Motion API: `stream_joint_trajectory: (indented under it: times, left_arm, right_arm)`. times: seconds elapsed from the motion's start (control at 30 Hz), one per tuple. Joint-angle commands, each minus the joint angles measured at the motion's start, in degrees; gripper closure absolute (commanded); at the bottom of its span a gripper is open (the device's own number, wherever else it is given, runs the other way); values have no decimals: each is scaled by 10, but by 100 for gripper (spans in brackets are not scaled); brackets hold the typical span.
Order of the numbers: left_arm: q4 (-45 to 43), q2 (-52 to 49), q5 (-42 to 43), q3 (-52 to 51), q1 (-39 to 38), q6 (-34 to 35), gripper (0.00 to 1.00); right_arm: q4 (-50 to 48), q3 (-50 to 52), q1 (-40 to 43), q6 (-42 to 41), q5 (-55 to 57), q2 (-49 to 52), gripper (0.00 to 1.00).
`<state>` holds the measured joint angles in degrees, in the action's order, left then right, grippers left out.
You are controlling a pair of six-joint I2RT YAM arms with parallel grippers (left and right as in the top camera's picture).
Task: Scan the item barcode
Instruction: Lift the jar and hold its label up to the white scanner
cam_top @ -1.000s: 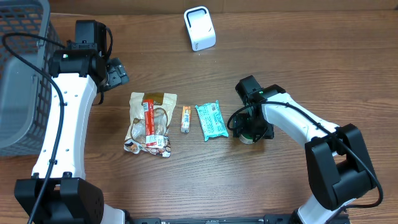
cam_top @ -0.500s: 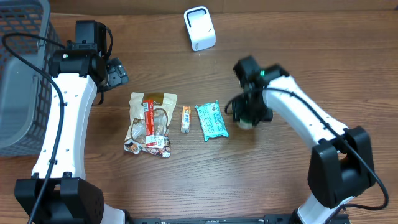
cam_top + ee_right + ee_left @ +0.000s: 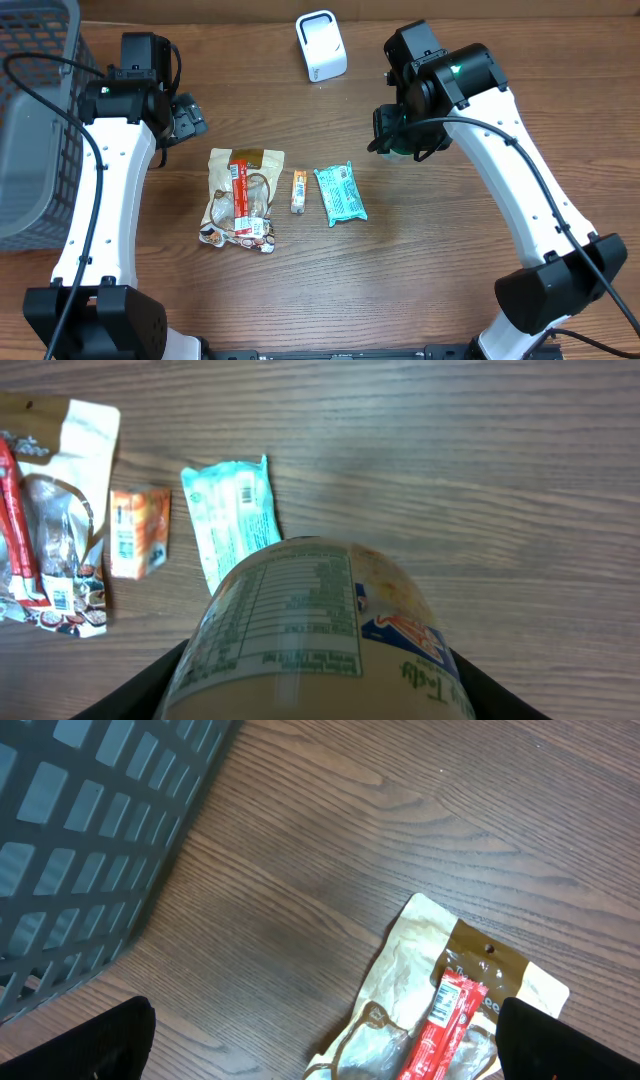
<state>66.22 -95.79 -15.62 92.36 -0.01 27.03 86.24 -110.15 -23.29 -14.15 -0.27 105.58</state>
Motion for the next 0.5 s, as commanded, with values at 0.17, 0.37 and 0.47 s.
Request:
stream_joint_trajectory:
  times: [0.17, 0.37, 0.47]
  left_arm:
    - [-1, 5, 2, 6, 0, 2, 0]
    - [-1, 5, 2, 6, 0, 2, 0]
    - [-1, 5, 2, 6, 0, 2, 0]
  right_arm:
    - [-155, -12, -1, 37, -23, 50, 62]
    - [-366, -12, -1, 57, -3, 102, 62]
    - [-469, -12, -1, 66, 2, 136, 62]
